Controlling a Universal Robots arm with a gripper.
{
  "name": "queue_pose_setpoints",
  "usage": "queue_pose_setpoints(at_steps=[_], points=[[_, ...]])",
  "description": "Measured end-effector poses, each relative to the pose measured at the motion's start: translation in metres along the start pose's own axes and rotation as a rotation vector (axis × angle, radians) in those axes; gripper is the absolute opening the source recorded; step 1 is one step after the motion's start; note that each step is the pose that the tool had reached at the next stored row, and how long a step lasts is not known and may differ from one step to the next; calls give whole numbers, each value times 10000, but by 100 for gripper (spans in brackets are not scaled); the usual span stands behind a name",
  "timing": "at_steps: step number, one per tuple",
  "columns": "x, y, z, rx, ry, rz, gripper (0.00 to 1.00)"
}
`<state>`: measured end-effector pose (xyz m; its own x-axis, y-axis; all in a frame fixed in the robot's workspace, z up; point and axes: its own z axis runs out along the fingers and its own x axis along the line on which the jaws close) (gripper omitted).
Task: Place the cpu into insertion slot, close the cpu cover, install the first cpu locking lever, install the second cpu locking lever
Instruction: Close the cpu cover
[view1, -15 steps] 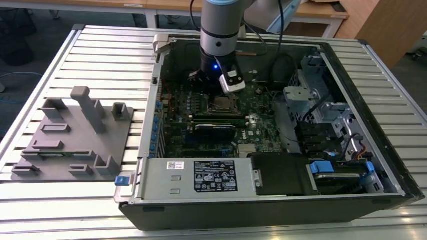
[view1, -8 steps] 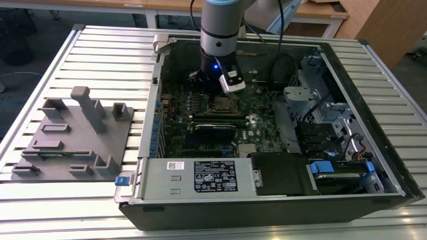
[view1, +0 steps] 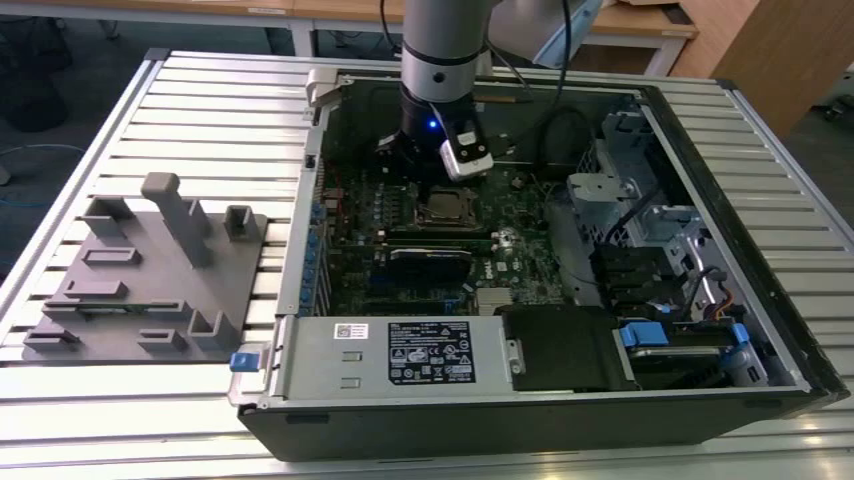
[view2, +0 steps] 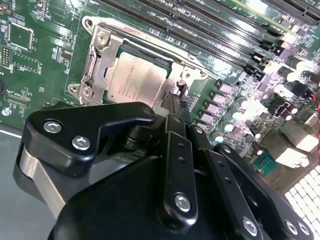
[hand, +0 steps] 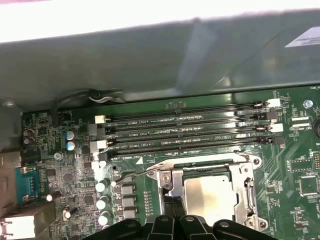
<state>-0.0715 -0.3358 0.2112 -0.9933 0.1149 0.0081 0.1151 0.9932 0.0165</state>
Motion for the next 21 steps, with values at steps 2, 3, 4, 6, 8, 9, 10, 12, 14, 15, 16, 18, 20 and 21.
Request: queue_pose_setpoints(at_steps=[2, 3, 4, 6, 8, 9, 10, 12, 14, 15, 16, 18, 20, 21], points=[[0, 0, -1, -3, -2, 0, 10], [0, 0, -1, -6, -20, -1, 10], [0, 0, -2, -7, -58, -1, 10], [0, 0, 2, -29, -133, -3, 10], [-13, 2, 4, -35, -148, -4, 10], [-27, 3, 4, -35, -148, -3, 10], [-44, 5, 4, -36, -149, -2, 10], [-82, 10, 4, -35, -148, -3, 10], [-117, 13, 4, -35, -148, -3, 10], [-134, 15, 4, -35, -148, -2, 10], [-149, 17, 4, -35, -148, -3, 10], [-180, 21, 6, -36, -149, -3, 10], [-208, 24, 6, -35, -149, -3, 10], [-221, 25, 6, -36, -149, -2, 10]])
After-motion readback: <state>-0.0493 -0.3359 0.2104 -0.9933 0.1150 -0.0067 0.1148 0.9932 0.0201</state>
